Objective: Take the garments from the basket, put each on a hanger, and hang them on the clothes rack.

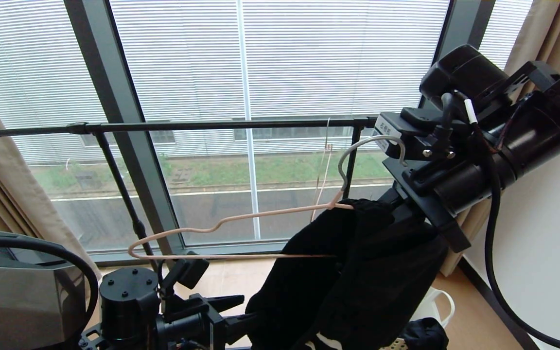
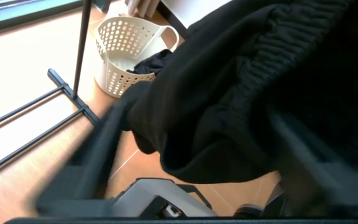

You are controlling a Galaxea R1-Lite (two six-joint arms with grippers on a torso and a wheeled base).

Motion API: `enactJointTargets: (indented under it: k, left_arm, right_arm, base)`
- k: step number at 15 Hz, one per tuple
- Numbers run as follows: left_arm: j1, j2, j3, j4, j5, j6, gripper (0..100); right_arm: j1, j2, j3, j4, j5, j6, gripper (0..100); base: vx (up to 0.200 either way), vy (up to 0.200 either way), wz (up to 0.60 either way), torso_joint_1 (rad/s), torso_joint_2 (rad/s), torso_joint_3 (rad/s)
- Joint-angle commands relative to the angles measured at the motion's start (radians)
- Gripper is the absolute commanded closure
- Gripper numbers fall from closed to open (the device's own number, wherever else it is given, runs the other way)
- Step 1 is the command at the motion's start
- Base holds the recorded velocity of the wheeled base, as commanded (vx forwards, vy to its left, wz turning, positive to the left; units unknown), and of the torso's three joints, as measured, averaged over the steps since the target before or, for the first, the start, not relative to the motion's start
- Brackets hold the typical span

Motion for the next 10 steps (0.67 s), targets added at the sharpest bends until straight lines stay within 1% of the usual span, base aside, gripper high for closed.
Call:
enactJointTargets:
  k: [1,5,7,10]
  left_arm:
    - [0.001,0.013,-0.004,-0.001,0.0,0.001,100]
    - [0.004,0.013,-0.01,-0.001,0.001,0.002,100]
    - [0.008,0.014,-0.019,-0.001,0.032,0.004,100]
    - [0.034,0.014,-0.034,-0.001,0.033,0.005,100]
  right_arm:
    - [0.0,0.0,0.014,-0.002,0.001,0.0,100]
    - [-0.029,-0.006,0.04,-0.01,0.002,0.0,100]
    - [-0.064,-0.015,0.051,-0.01,0.002,-0.002,100]
    - [-0.096,-0.029,0.077,-0.01,0.002,-0.004,100]
  base:
    - [0.0,0.0,0.0,0.0,0.0,0.0]
    - [0.0,0.0,0.0,0.0,0.0,0.0]
    - [0.0,0.0,0.0,0.0,0.0,0.0]
    - [0.0,0.0,0.0,0.0,0.0,0.0]
